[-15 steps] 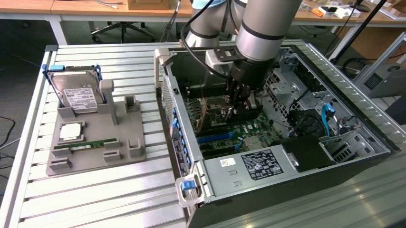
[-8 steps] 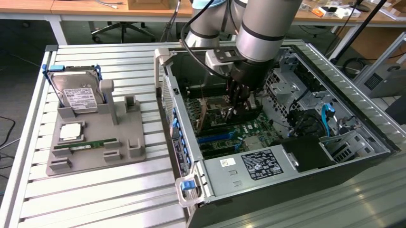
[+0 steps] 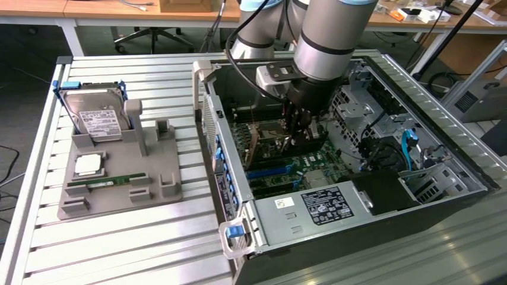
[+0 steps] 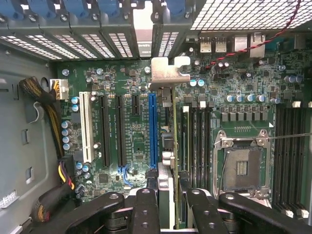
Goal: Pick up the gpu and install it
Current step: 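Insert the gpu into the slot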
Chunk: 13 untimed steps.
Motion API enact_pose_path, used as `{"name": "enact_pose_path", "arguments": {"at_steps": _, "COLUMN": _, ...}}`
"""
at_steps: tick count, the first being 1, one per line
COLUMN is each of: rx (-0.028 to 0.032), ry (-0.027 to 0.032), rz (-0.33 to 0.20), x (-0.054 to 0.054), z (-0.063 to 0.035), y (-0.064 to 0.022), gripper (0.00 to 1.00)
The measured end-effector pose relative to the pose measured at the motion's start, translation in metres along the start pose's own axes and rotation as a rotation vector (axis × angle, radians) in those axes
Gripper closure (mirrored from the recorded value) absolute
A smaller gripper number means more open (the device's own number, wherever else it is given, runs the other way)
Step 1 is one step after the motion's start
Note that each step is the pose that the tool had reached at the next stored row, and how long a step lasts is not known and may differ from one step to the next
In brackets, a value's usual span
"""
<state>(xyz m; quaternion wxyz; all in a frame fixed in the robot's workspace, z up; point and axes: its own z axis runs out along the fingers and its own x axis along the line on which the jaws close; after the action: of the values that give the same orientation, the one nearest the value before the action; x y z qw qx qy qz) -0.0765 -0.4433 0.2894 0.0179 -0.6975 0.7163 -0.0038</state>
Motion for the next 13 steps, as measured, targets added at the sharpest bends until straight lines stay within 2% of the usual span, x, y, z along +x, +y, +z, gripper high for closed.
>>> {"name": "enact_pose_path", "arguments": {"at_steps": 13, "rx": 0.0000, "ry": 0.0000, "rz": 0.000, "x": 0.0006, "z": 0.0023, "y": 0.0003, "gripper": 0.73}}
